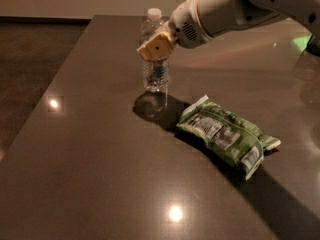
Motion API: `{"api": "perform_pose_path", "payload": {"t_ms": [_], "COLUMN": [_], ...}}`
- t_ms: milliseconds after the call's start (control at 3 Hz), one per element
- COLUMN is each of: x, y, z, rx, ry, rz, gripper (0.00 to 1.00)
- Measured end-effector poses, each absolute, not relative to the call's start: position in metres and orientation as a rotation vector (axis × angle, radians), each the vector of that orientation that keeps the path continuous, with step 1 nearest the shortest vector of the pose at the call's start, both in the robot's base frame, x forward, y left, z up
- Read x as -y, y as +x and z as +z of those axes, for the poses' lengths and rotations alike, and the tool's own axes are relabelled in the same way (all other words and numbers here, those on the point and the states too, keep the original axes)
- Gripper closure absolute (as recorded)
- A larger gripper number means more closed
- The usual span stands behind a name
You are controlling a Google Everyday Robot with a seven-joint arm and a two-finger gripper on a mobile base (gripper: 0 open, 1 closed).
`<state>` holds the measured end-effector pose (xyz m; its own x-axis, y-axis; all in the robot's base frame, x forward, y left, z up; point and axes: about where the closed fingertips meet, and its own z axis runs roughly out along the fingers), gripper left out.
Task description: Move water bottle near redbull can
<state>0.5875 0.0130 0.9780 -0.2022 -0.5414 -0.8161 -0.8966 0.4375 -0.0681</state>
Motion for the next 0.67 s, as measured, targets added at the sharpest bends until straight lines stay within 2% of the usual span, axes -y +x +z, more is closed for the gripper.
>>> {"api": "perform_pose_path", "payload": {"t_ms": [667], "x": [0.010], "y": [0.596], "z": [0.973], "rx": [-1.903], "ry": [-1.170], "rz": [0.515], "gripper": [1.00]}}
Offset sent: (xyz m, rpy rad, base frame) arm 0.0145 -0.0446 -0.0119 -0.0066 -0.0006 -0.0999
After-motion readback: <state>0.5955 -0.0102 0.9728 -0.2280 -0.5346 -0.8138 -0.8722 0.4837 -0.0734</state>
